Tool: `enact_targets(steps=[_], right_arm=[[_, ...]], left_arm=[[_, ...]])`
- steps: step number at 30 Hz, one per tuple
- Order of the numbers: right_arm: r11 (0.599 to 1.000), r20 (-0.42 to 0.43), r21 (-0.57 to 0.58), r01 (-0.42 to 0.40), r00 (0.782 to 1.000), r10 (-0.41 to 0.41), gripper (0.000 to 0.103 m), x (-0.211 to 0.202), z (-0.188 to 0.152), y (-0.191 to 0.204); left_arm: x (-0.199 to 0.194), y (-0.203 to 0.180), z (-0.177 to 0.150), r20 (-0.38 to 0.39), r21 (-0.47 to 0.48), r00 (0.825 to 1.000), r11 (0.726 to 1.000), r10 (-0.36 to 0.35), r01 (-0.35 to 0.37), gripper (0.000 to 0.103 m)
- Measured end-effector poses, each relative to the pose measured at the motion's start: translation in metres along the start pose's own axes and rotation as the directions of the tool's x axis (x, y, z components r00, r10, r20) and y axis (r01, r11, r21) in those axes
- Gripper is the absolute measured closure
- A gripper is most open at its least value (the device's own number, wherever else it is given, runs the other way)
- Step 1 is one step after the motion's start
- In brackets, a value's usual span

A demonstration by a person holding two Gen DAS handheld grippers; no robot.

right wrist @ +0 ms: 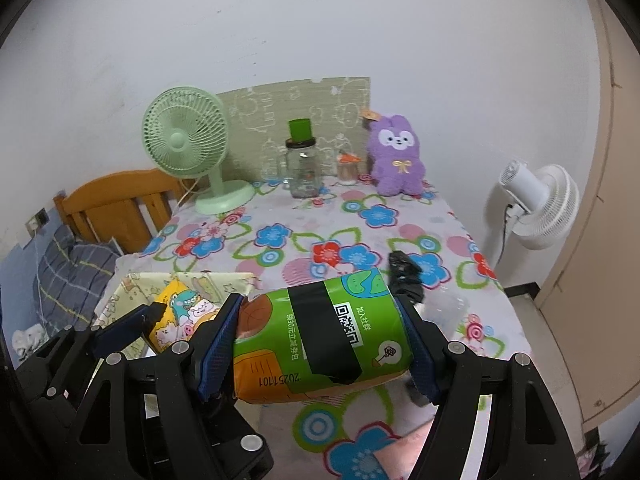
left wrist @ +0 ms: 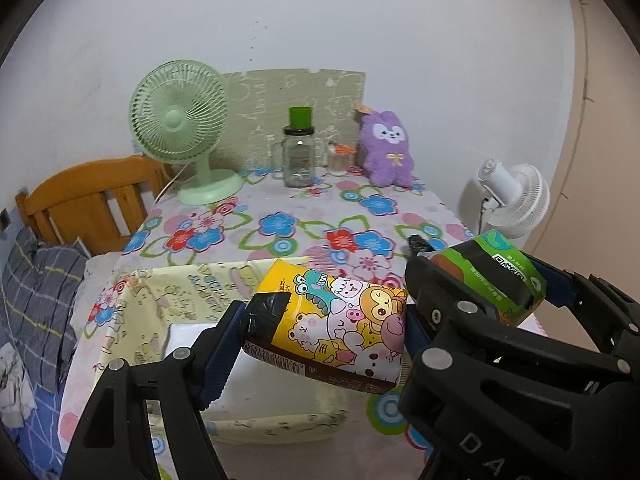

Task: Organize soft objects
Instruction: 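Carry both tissue packs up and over the fabric storage box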

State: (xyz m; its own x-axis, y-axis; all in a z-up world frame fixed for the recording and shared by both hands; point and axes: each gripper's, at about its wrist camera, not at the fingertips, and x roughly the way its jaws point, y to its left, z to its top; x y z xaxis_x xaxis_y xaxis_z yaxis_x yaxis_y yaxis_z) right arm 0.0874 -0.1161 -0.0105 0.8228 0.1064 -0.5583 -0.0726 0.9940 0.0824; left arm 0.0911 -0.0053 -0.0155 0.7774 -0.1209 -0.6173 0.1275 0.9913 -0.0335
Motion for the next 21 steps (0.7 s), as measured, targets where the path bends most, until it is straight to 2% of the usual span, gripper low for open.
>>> enact_targets(steps=[21], right_arm=[[0.993, -0.06, -0.063, -0.103, 0.993, 0.1, 0.027, 0.051, 0.012, 0.061]], left_arm=[[0.025, 0.064, 0.001, -0.062, -0.09, 0.994, 0.991, 0.091, -0.097, 0.024]])
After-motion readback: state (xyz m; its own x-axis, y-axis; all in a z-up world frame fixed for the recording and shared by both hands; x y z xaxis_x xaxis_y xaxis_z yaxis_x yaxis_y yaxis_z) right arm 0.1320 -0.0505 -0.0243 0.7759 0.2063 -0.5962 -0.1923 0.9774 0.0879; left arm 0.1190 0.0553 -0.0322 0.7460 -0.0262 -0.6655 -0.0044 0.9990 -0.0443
